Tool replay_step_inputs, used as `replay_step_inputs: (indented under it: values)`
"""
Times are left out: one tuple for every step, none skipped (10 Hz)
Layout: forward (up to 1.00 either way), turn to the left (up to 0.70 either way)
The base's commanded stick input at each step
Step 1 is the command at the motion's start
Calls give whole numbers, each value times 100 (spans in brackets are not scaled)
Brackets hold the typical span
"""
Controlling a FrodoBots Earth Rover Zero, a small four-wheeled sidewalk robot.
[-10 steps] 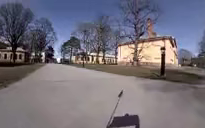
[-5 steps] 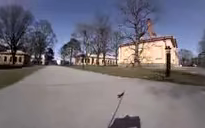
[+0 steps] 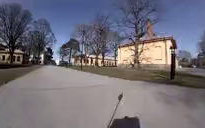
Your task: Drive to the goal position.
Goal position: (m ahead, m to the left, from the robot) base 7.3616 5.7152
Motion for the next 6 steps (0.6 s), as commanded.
replay_step_inputs:
  values:
    - [85,34]
    - [85,34]
    - [85,34]
    - [85,26]
    - [85,0]
    - [85,0]
